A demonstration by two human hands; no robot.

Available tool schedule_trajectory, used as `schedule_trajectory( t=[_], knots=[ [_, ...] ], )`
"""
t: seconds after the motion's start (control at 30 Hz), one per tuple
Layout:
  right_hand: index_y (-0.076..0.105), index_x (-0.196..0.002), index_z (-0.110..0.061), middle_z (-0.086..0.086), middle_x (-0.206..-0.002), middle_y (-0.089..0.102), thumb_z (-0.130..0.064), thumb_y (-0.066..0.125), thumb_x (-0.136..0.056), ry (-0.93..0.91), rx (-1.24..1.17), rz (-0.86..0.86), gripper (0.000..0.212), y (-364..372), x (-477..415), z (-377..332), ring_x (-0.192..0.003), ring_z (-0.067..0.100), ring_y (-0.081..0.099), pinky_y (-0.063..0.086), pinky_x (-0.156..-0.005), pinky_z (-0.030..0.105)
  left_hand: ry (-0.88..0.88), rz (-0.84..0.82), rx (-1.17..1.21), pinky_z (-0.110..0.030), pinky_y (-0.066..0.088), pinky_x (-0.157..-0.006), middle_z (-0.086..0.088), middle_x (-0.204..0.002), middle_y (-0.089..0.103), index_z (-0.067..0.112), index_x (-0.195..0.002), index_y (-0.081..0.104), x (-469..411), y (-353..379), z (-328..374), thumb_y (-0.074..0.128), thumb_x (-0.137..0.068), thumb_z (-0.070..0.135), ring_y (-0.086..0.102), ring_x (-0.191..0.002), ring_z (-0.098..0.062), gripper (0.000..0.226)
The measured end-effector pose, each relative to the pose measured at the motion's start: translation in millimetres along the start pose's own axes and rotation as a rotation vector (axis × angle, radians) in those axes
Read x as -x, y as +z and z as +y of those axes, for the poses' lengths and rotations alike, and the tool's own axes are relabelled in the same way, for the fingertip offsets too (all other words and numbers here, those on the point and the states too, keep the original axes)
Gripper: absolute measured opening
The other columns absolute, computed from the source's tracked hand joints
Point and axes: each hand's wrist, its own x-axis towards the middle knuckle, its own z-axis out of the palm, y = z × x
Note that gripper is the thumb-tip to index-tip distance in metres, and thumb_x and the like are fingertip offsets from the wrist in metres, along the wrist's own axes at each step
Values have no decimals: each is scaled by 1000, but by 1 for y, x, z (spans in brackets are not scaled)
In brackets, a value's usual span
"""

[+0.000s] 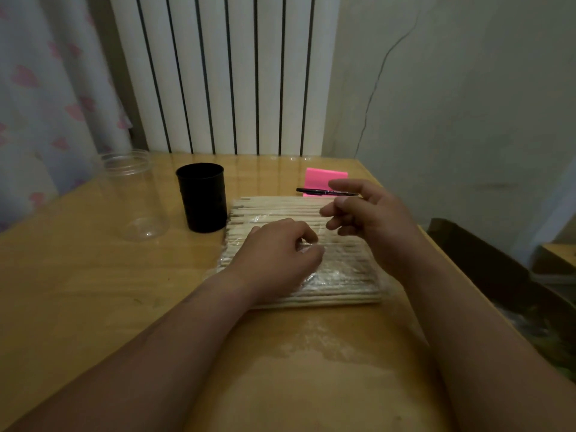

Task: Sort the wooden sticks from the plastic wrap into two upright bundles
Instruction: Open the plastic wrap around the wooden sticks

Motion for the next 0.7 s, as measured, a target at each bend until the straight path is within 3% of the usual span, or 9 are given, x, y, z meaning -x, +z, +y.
schedule_trajectory(
  t=[0.13, 0.23, 0.37, 0.47, 0.53, 0.6, 0.7],
  knots=[
    [72, -119, -19, 7, -92, 80, -12, 61, -103, -32, 54, 204, 21, -7, 3, 0, -78, 17, 74, 55, -75, 33, -9, 17, -54, -46, 46, -104, 16, -98, 63, 32, -126, 70, 5, -14, 3, 62, -100, 45, 58, -98, -8, 29],
    [73, -116, -22, -1, -91, 80, -12, 60, -103, -102, 224, 247, 21, -5, 9, -9, -83, 11, 75, 59, -77, 30, -37, 102, -32, -46, 51, -103, 17, -107, 66, 33, -130, 68, 10, -47, -7, 60, -103, 41, 62, -105, -6, 29],
    [72, -117, -23, -7, -93, 78, -14, 57, -104, -197, 457, 109, 22, 29, 9, -35, -88, 4, 73, 57, -82, 26, -179, 286, 173, -30, 52, -80, 17, -105, 70, 30, -115, 73, 24, -82, -45, 57, -105, 25, 64, -96, 0, 19],
    [68, -128, -26, -10, -110, 75, -22, 55, -105, -118, 687, -82, 27, 68, 5, -38, -102, 7, 69, 57, -91, 34, -282, 301, 351, -28, 49, -79, 13, -105, 73, 28, -109, 75, 43, -75, -72, 54, -106, 19, 66, -99, -4, 23],
    [64, -134, -22, 0, -122, 73, -24, 51, -105, -26, 821, -181, 32, 88, -2, -33, -110, 19, 67, 56, -97, 44, -282, 241, 391, -29, 48, -81, 13, -106, 74, 27, -105, 77, 49, -65, -80, 52, -107, 21, 66, -102, -5, 26],
    [67, -124, -12, 8, -116, 74, -23, 46, -103, 48, 921, -227, 32, 102, -9, -30, -106, 27, 68, 57, -96, 47, -249, 176, 400, -29, 49, -84, 13, -106, 72, 27, -101, 80, 48, -60, -82, 50, -105, 33, 64, -100, -1, 30],
    [69, -102, 0, 16, -93, 76, -20, 44, -101, 185, 832, -207, 32, 115, -23, -25, -88, 36, 72, 61, -88, 55, -187, 113, 366, -25, 47, -85, 12, -107, 68, 27, -100, 81, 50, -63, -80, 42, -92, 48, 61, -99, 2, 45]
  ],
)
